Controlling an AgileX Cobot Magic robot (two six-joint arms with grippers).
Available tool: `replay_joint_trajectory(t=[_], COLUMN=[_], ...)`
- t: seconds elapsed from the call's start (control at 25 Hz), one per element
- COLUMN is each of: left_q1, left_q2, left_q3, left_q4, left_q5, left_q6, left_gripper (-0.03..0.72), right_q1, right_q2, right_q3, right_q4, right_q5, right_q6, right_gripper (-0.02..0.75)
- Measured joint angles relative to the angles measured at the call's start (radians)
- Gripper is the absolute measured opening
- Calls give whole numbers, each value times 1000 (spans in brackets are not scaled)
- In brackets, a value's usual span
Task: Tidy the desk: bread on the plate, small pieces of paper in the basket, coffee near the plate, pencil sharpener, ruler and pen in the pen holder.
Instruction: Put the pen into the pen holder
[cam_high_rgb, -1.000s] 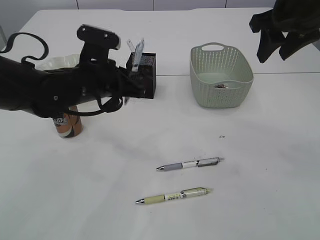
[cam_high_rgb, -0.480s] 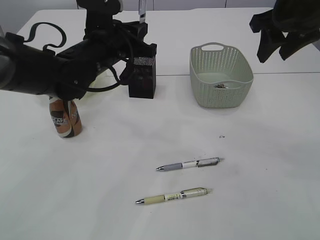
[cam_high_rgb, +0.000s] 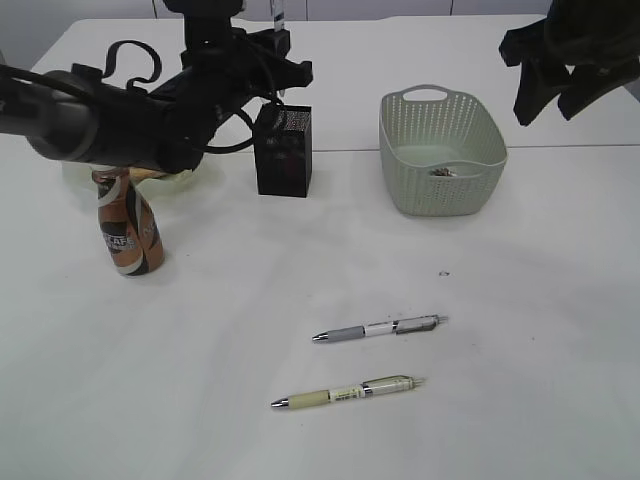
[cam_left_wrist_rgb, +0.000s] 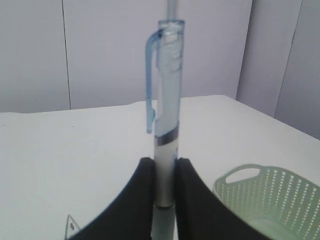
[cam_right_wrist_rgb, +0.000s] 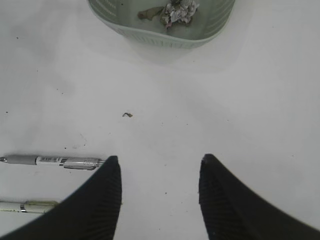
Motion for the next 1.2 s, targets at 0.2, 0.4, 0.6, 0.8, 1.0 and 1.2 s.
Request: replay_joint_trajectory(t=[0.2,0.4,0.6,0.8,1.0,1.2], left_q1=[0,6,22,32,32,32], left_q2=[69,120,147,151,155,163], left_q3=[-73,-125,-154,-161,-161,-161], left_q4=[0,0,0,0,11,13], left_q5=[10,19,51,68,92,97], left_q6=[-27,-33,-33,-34,-34,-34], left_gripper=[62,62,63,63,63,63], right_q1=[0,0,0,0,0,0], right_q2=[0,0,0,0,0,0], right_q3=[0,0,0,0,0,0], right_q4=[0,0,0,0,0,0], right_q5=[-2,-2,-2,-2,-2,-2], right_q6=[-2,-9,-15,-18,-18,-18], right_gripper=[372,372,372,372,372,372])
